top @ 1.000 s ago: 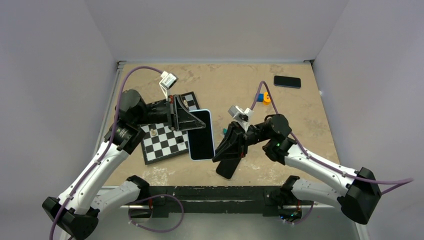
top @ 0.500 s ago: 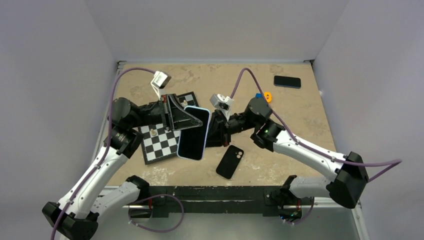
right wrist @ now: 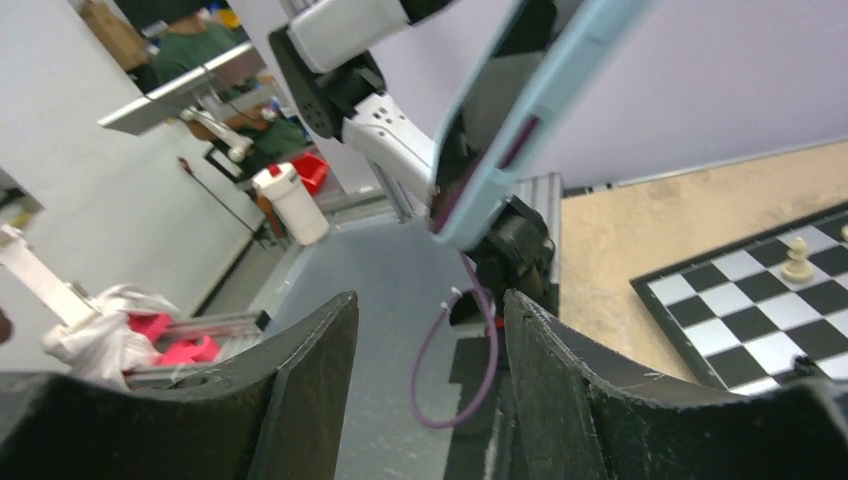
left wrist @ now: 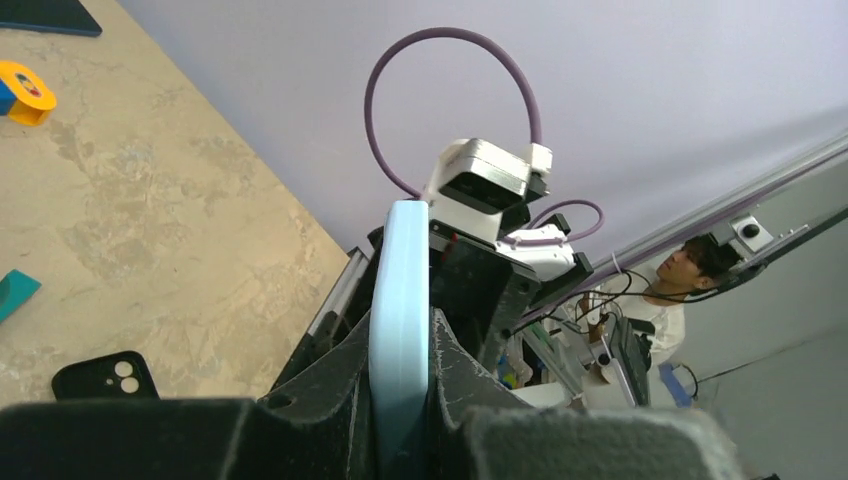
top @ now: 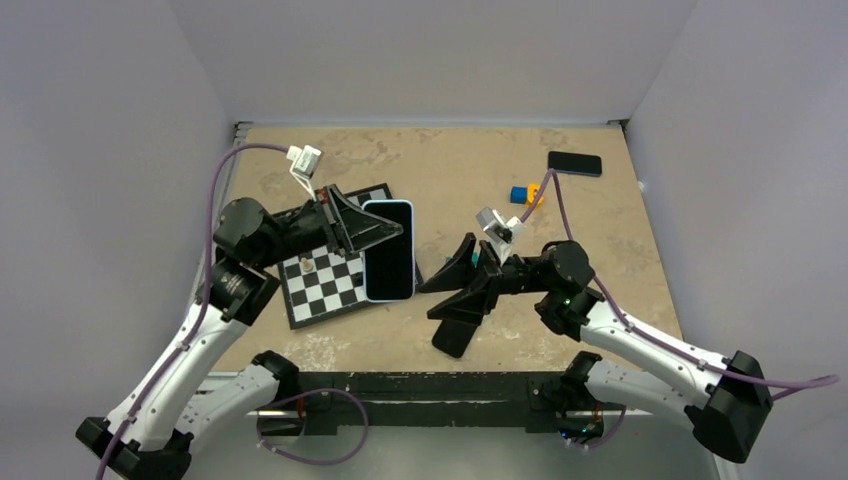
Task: Take the phone out of the phone case
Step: Remove the phone case from the phone.
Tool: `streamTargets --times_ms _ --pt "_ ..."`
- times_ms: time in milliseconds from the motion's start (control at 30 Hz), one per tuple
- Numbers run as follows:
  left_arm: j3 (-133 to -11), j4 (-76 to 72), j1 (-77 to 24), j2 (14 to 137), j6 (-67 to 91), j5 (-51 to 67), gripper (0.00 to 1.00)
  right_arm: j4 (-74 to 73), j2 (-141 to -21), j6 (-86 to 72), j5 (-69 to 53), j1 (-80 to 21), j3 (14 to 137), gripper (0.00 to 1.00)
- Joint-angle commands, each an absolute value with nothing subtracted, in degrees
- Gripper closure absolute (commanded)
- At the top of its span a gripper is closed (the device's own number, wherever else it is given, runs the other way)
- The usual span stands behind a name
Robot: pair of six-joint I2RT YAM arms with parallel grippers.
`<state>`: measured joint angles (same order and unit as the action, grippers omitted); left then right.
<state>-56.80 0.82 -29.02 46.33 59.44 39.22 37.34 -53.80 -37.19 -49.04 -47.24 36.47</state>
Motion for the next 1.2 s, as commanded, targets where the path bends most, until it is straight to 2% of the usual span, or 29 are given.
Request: streamTargets --times_ms 0,100,200,267,467,767,867,967,1067,1167 --pt "-54.3 -12.0 -29.0 48.9 65.5 36.9 1.00 53.1 -54.8 -48.2 -50.2 -47.5 34.8 0.41" --pt "-52.7 -17.1 -29.0 50.0 69.0 38.3 1.00 54.2 -57.0 -48.4 -50.9 -47.6 36.4 0.42" --pt "-51.9 -19.8 -29.0 50.1 70.8 39.1 1.00 54.8 -58.8 -48.1 -51.9 -47.6 38.0 0.48" --pt "-51.8 -20.0 -29.0 50.0 71.2 39.2 1.00 53.6 -59.7 -47.4 -52.6 -47.5 39.0 0.53" --pt "-52.1 -19.5 -29.0 49.6 71.7 40.0 1.00 53.7 -60.5 -46.8 -52.0 -47.6 38.8 0.53" --pt "-51.1 -22.4 -29.0 50.1 74.1 42.2 1.00 57.4 -64.6 -47.9 -53.6 -47.6 42.8 0.65" --pt "-51.4 -22.2 -29.0 50.0 74.2 42.7 1.00 58.8 -66.1 -48.4 -54.2 -47.5 43.7 0.75" --pt "-51.0 -24.3 -29.0 50.2 76.7 43.3 1.00 59.8 -67.1 -46.0 -55.5 -47.5 43.7 0.95" --pt "-49.6 -27.6 -29.0 51.0 82.3 44.2 1.00 60.3 -67.9 -42.1 -57.8 -47.5 43.8 1.00" --pt "-47.0 -33.5 -28.9 52.1 90.6 44.9 1.00 64.2 -68.2 -39.4 -60.2 -47.5 43.9 1.00"
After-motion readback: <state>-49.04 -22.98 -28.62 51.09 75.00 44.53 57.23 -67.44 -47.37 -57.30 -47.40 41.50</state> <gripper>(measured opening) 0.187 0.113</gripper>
